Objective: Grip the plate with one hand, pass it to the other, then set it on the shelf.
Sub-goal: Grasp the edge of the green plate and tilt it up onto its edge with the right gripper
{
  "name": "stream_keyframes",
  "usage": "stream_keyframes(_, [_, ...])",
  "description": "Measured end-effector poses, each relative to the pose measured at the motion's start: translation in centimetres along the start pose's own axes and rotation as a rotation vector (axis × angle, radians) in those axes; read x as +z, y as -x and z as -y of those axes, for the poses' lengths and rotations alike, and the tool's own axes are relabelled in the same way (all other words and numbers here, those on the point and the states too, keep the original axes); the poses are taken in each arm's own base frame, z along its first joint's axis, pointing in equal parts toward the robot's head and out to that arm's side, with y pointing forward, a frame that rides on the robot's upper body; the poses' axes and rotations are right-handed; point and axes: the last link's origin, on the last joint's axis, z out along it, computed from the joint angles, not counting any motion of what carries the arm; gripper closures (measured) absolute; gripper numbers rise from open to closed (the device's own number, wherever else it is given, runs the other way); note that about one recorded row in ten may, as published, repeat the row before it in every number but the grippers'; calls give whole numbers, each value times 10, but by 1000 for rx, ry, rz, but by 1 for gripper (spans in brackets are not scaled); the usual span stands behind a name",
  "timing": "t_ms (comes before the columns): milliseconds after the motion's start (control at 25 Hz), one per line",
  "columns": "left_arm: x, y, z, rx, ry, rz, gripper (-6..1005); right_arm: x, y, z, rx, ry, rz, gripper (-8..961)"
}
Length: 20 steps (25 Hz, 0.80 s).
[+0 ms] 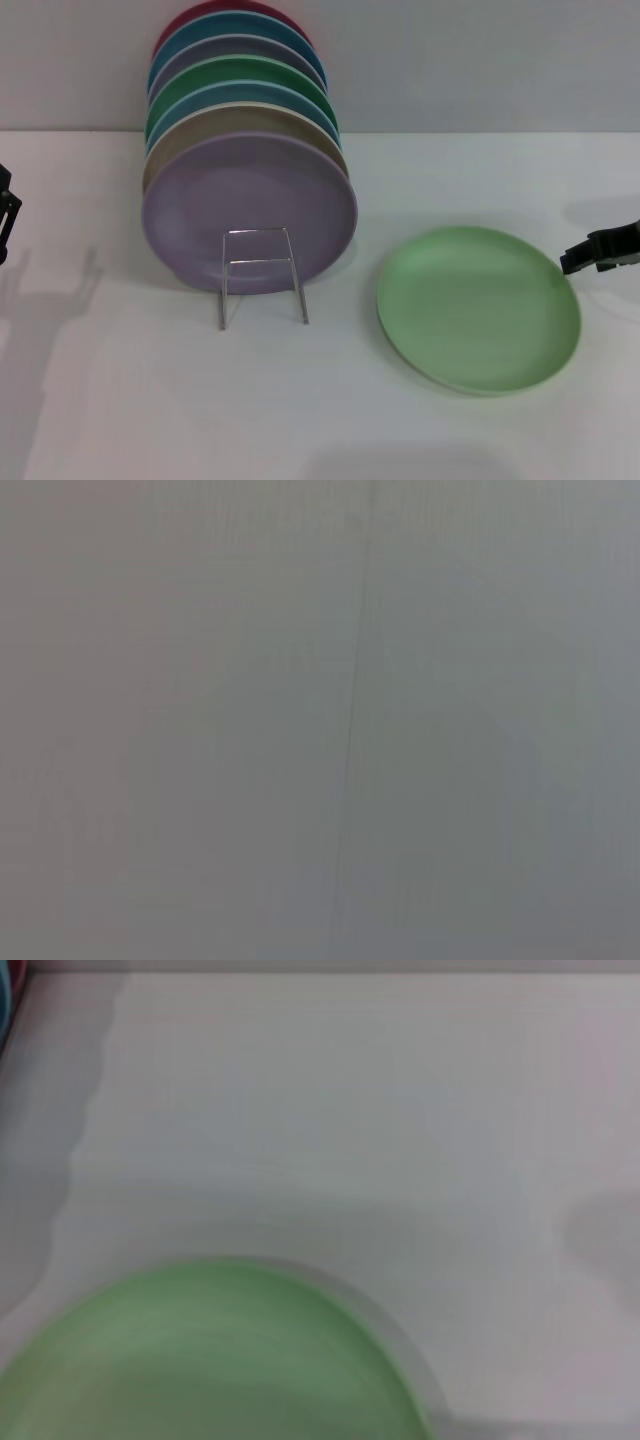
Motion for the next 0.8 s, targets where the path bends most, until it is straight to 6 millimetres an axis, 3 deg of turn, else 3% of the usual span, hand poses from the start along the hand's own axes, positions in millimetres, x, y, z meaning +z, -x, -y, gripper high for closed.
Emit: stream_keyframes(800, [-2,0,0,0,-3,3,167,26,-8,-3,9,26,-57,484])
